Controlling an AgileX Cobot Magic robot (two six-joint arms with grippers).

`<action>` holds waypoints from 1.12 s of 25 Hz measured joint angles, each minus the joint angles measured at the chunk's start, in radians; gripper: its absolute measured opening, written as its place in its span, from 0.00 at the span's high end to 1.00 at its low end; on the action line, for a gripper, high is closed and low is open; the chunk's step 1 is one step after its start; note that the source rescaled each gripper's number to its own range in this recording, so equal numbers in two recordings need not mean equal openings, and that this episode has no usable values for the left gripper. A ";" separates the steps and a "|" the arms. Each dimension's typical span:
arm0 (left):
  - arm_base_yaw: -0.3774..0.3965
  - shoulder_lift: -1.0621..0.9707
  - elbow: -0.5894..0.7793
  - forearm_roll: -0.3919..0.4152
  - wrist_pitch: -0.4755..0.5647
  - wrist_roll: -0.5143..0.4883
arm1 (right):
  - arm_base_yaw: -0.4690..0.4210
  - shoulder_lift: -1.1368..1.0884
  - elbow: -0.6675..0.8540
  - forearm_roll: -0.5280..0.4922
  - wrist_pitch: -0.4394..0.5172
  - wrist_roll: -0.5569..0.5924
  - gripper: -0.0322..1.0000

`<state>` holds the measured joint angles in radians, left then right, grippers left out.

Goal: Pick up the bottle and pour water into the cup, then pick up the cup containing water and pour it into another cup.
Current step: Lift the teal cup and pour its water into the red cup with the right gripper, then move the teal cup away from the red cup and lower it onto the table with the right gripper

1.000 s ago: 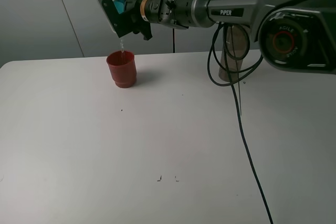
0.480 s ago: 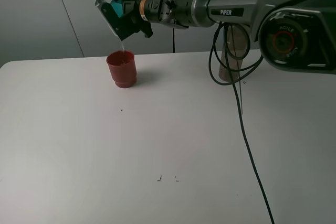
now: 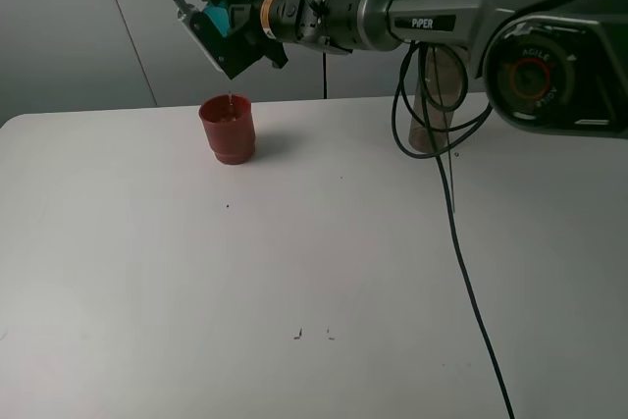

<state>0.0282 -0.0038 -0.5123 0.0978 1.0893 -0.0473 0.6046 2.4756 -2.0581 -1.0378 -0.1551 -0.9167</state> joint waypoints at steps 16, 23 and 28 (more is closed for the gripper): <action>0.000 0.000 0.000 0.000 0.000 0.002 | 0.013 0.000 0.000 0.002 0.065 0.536 0.92; 0.000 0.000 0.000 0.000 0.000 0.004 | 0.035 -0.020 0.000 0.041 0.207 0.940 0.92; 0.000 0.000 0.000 0.000 0.000 0.004 | 0.041 -0.088 0.000 0.179 0.406 1.165 0.92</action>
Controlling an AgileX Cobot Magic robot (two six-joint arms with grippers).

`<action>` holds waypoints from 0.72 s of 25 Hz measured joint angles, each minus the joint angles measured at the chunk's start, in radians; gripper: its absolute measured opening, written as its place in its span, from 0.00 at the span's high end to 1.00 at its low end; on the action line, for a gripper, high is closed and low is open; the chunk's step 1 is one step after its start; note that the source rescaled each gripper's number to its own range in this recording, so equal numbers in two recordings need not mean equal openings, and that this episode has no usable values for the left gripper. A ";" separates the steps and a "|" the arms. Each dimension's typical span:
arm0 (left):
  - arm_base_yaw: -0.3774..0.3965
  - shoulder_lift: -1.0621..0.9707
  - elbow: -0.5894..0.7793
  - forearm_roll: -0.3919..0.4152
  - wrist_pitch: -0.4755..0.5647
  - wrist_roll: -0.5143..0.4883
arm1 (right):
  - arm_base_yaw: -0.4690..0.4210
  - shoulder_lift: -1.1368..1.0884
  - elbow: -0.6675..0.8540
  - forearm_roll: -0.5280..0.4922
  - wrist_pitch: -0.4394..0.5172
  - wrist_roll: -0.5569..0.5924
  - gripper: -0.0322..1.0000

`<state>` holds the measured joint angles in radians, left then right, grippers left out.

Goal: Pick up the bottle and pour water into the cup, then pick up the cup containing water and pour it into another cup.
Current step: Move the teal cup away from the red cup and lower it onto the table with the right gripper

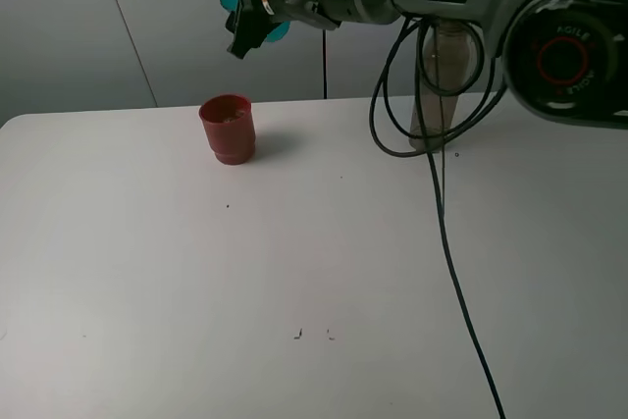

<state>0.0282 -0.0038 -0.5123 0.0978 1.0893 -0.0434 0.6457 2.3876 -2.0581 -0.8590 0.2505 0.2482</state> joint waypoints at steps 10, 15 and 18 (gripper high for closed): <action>0.000 0.000 0.000 0.000 0.000 0.000 | 0.000 -0.069 0.000 0.583 0.456 -0.301 0.92; 0.000 0.000 0.000 0.000 0.000 0.000 | 0.000 -0.074 0.000 0.712 0.565 -0.367 0.92; 0.000 0.000 0.000 0.000 0.000 0.000 | 0.000 -0.074 0.000 0.752 0.595 -0.371 0.92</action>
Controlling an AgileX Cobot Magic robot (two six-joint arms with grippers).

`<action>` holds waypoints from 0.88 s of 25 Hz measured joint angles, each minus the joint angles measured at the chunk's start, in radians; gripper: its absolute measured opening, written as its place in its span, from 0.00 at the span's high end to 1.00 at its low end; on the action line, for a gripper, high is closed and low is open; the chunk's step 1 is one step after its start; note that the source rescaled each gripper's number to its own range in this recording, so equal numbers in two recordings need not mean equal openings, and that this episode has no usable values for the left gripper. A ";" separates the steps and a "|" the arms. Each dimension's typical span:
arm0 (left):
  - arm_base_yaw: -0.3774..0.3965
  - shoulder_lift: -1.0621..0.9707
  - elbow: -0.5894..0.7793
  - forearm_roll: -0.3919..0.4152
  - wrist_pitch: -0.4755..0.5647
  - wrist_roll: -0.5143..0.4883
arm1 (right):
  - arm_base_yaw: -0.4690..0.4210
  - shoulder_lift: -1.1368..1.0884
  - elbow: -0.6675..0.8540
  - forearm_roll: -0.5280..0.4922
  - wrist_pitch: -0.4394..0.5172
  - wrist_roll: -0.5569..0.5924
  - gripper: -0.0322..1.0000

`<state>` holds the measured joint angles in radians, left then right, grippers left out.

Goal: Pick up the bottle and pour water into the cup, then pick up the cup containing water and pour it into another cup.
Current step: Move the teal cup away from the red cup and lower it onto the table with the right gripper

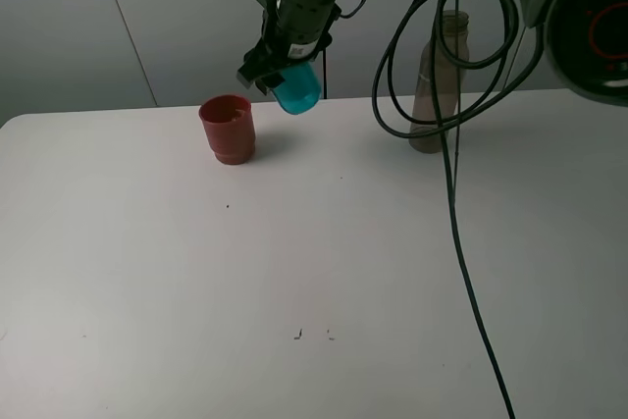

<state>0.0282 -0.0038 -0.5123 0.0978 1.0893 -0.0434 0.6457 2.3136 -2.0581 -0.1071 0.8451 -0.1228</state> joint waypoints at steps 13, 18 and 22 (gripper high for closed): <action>0.000 0.000 0.000 0.000 0.000 0.000 | 0.000 0.000 0.000 0.066 0.044 -0.002 0.92; 0.000 0.000 0.000 0.000 0.000 -0.002 | 0.000 -0.005 0.000 0.067 0.082 -0.002 0.92; 0.000 0.000 0.000 0.000 0.000 -0.002 | 0.000 -0.053 0.045 0.067 0.068 -0.002 0.92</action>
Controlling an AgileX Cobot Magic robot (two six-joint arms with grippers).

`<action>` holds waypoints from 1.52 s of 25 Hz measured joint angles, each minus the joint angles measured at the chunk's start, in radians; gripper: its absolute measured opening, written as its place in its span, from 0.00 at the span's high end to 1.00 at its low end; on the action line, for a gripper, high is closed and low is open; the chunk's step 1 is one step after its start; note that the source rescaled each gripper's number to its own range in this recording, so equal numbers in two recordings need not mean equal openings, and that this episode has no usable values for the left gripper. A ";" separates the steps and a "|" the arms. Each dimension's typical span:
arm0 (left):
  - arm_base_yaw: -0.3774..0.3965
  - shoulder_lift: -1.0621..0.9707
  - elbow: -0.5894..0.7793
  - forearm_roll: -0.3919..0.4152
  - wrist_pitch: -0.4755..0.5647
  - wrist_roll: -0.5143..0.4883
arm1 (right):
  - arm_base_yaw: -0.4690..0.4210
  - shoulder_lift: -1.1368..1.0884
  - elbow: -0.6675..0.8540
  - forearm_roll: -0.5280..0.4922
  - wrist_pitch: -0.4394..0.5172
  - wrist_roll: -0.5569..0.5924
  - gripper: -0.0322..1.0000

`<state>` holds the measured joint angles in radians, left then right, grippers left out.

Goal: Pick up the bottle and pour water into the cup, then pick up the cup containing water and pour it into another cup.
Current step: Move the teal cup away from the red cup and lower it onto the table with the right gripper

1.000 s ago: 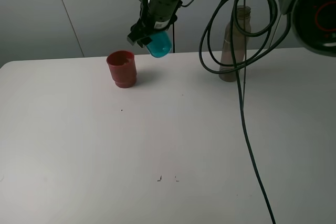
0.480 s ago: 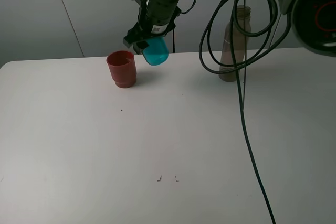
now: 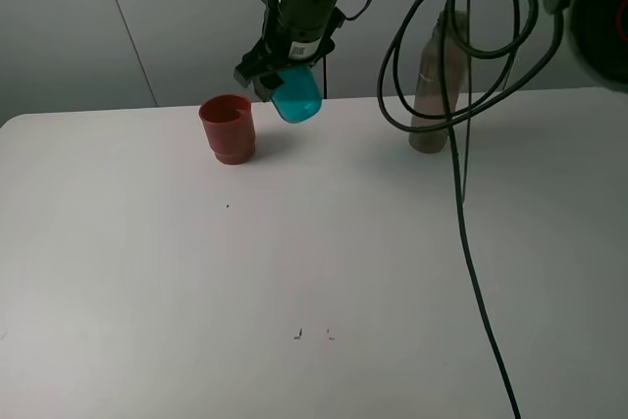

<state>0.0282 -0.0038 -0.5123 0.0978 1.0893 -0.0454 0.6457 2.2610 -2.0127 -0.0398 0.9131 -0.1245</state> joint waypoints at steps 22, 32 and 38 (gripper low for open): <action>0.000 0.000 0.000 0.000 0.000 0.000 | -0.080 -0.707 1.154 0.199 -0.669 0.000 0.92; 0.000 0.000 0.000 0.000 0.000 0.000 | -0.159 -0.853 1.510 0.274 -1.002 0.000 0.92; 0.000 0.000 0.000 0.000 0.000 0.000 | -0.237 -0.855 1.594 0.313 -1.134 0.000 0.92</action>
<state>0.0282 -0.0038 -0.5123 0.0978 1.0893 -0.0454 0.4087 1.4062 -0.4185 0.2731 -0.2205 -0.1245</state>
